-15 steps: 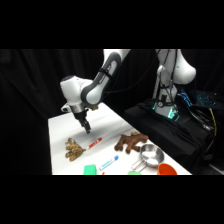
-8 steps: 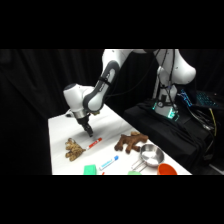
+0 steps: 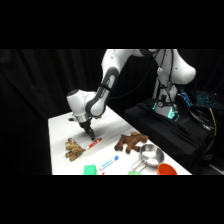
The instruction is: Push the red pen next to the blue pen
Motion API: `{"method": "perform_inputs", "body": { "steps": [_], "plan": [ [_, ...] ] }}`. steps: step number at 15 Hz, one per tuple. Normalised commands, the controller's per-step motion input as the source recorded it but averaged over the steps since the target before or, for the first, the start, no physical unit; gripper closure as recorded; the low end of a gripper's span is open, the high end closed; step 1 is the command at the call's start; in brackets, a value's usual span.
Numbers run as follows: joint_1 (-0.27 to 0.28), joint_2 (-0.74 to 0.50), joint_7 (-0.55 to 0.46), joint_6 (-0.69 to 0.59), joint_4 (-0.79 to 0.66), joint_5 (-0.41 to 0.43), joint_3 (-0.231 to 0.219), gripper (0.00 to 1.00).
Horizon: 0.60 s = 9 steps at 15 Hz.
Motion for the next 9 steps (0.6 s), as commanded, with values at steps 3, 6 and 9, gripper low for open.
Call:
{"method": "perform_inputs", "body": {
  "steps": [3,6,9],
  "plan": [
    [-0.004,-0.11,-0.1,0.2,-0.19,0.072,0.099,0.0],
    [0.062,-0.17,-0.05,0.22,-0.28,0.057,0.081,0.0],
    [0.123,-0.23,0.02,0.23,-0.36,0.02,0.052,0.0]
  ]
}}
